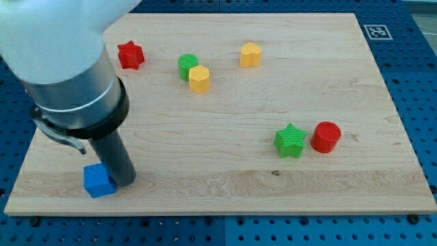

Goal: Push the green star diagonally to the top left of the red circle

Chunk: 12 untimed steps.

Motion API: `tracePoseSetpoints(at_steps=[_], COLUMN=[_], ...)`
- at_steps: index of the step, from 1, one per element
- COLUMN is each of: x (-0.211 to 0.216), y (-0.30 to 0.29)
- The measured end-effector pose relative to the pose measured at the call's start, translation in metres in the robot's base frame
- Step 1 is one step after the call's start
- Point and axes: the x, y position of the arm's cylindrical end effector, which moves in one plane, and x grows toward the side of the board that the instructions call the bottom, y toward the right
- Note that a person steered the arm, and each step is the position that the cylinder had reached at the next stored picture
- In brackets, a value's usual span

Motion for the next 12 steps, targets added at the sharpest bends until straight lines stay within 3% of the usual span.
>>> tracePoseSetpoints(at_steps=[3,4,6,9,10,12], x=[0.015,0.017,-0.042,-0.049,-0.069,-0.061], y=[-0.004,0.034,0.082,0.150,0.160,0.189])
